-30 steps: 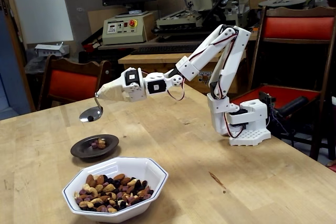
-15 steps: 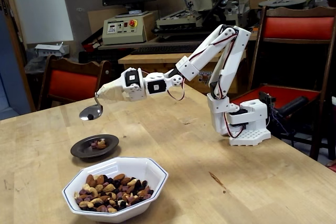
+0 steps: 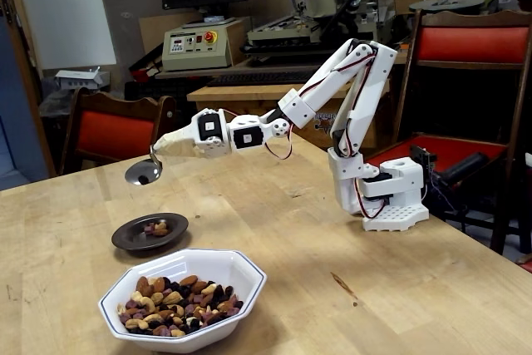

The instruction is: Use spoon to take food

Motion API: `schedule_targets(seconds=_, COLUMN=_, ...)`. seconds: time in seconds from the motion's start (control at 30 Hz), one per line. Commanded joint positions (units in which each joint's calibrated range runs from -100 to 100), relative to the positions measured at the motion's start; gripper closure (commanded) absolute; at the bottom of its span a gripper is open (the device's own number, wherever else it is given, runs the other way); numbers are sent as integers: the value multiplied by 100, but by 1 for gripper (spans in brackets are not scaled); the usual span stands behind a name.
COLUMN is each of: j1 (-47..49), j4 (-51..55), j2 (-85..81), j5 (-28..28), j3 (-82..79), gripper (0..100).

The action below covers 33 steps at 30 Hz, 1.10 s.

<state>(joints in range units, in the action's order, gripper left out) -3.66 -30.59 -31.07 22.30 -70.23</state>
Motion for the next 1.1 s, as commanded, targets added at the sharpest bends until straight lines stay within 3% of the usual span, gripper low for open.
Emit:
schedule_targets(seconds=0.0, j1=85, j4=-119, j2=-38, j5=24, j3=377, gripper=96)
schedule_targets(seconds=0.4, j1=63, j4=-111, j2=-29, j5=-83, j3=386, gripper=96)
schedule_targets(seconds=0.8, j1=26, j4=-40, j2=-106, j5=-1714, j3=386, gripper=96)
schedule_targets(seconds=1.07, j1=48, j4=1225, j2=-132, j5=-2359, j3=465, gripper=96)
